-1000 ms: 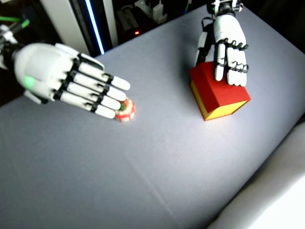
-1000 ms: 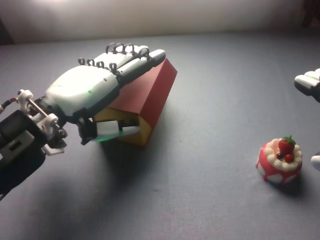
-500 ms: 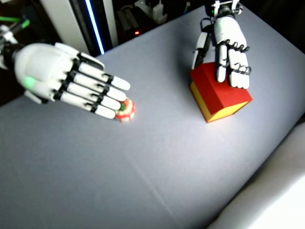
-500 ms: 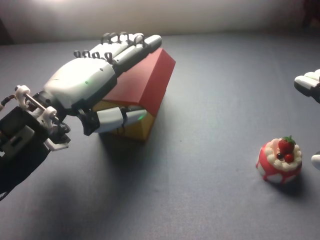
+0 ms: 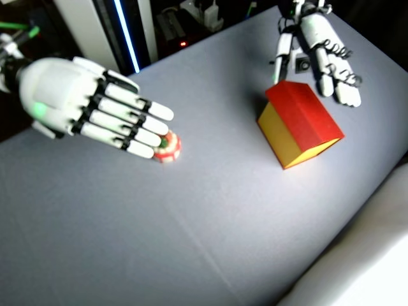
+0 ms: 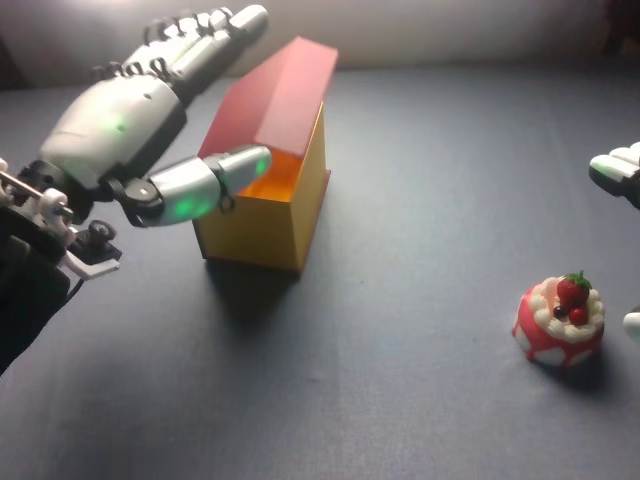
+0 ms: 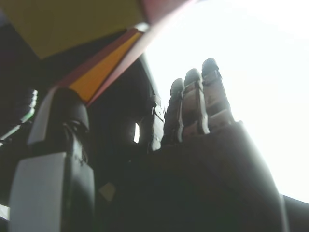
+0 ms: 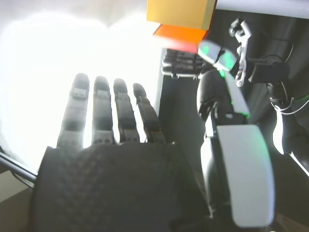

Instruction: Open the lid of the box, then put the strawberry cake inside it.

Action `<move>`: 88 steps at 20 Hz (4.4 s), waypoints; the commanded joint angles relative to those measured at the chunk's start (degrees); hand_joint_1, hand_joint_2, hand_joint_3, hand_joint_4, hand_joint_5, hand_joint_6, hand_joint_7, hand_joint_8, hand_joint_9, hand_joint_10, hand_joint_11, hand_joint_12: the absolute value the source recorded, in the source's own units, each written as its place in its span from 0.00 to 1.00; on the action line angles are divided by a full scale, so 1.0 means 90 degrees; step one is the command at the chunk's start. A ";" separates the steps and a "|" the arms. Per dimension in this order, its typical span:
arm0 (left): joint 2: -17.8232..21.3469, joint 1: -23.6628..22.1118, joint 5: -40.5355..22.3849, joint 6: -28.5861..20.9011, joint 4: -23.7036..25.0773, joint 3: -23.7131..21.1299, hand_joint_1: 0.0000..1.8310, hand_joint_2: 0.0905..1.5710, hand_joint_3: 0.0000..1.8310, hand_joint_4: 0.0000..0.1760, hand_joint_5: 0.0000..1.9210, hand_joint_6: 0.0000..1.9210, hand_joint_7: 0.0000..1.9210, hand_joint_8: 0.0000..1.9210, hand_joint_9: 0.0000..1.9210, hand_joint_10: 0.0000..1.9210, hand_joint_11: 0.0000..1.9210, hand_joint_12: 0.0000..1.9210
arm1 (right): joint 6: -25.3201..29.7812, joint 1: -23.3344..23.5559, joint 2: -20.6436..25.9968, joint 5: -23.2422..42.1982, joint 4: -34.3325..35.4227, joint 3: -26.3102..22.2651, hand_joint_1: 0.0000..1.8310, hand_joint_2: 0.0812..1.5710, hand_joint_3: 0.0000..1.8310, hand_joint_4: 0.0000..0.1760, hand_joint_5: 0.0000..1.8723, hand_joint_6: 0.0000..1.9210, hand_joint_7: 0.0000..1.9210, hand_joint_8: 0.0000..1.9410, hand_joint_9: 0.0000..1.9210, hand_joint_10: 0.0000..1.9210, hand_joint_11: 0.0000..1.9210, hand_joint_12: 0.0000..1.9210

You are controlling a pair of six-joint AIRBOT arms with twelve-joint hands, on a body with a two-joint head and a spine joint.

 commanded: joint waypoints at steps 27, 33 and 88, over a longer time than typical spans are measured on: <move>0.0872 0.0914 -0.1069 0.0029 -0.1123 -0.0121 0.51 0.86 0.00 1.00 0.00 0.00 0.00 0.00 0.00 0.00 0.00 0.00 | 0.0232 0.0013 -0.0021 0.0694 -0.0055 0.0091 0.29 0.77 0.00 0.00 0.00 0.00 0.00 0.00 0.00 0.00 0.00 0.00; 0.1503 0.1263 -0.0962 0.0232 0.0430 -0.0931 0.54 0.81 0.02 0.66 0.00 0.00 0.00 0.00 0.00 0.00 0.00 0.21 | 0.0276 0.0528 -0.0082 -0.0412 -0.0324 0.0372 0.33 0.74 0.00 0.00 0.00 0.00 0.00 0.00 0.00 0.00 0.00 0.00; 0.1312 0.2340 -0.0430 -0.0901 0.1994 -0.1360 0.31 0.85 0.00 0.09 0.07 0.01 0.00 0.00 0.00 0.00 0.00 0.06 | 0.0728 0.5953 -0.4757 -0.4940 -0.2788 0.4576 0.61 0.83 0.00 0.00 0.35 0.72 0.32 0.86 0.32 0.62 0.23 0.80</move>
